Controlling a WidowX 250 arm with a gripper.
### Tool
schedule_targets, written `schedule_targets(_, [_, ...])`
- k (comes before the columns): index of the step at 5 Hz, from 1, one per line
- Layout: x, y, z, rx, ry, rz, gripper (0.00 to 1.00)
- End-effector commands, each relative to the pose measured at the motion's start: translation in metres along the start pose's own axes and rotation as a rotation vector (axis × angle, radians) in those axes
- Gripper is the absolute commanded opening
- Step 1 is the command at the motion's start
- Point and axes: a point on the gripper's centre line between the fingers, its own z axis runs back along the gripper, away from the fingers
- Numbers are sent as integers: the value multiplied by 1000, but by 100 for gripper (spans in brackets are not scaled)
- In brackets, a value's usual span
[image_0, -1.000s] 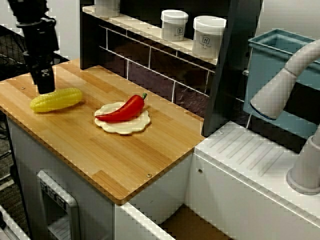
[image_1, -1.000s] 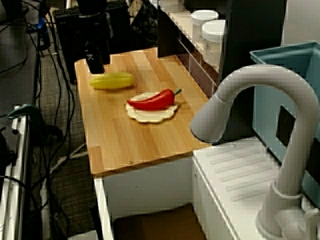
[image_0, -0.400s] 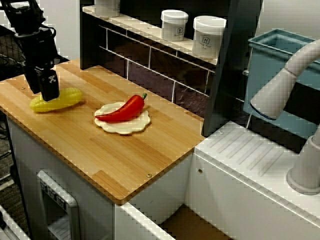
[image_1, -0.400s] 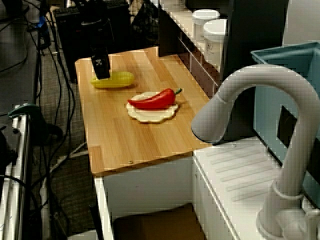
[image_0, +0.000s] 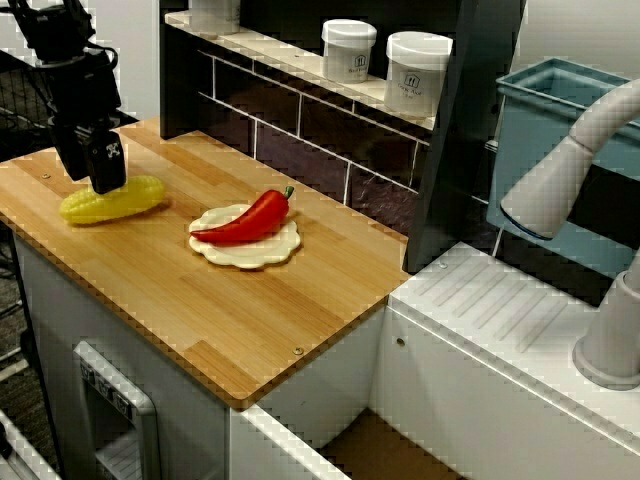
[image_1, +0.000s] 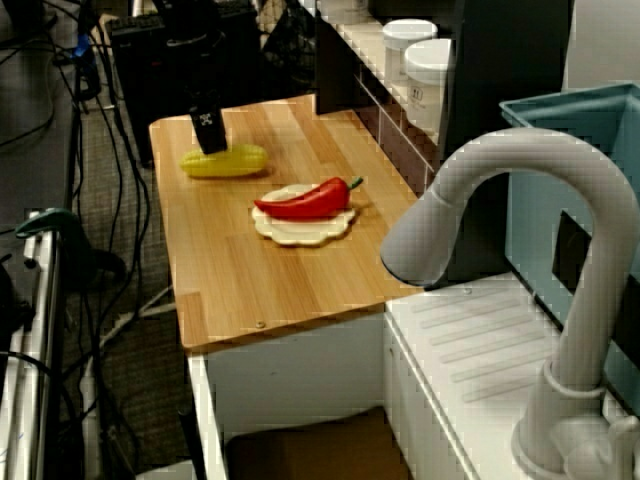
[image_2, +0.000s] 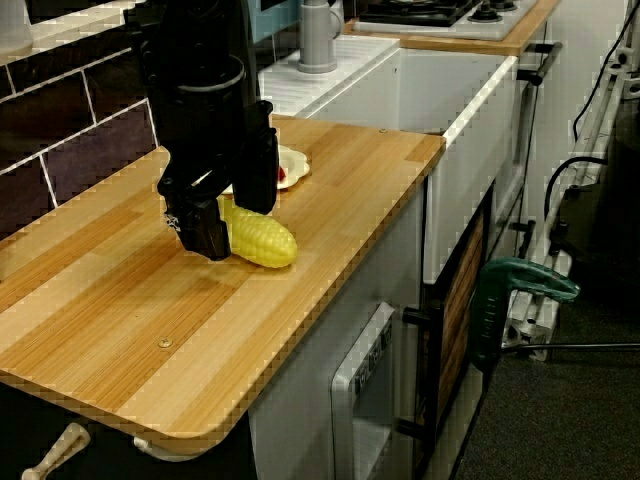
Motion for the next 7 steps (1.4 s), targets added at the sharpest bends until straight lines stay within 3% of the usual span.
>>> schedule_targets(1, [-7, -5, -1, 24, -18, -23, 100])
schedule_targets(2, [-11, -12, 3, 11, -25, -44, 100])
schedule_targets(4, [-11, -10, -23, 44, -5, -28, 100])
schedule_targets(5, [-11, -10, -29, 40, -18, -21, 0])
schedule_targets(6, [-12, -10, -29, 35, -11, -18, 0])
schedule_targets(7, [-13, -11, -16, 14, -10, -35, 0])
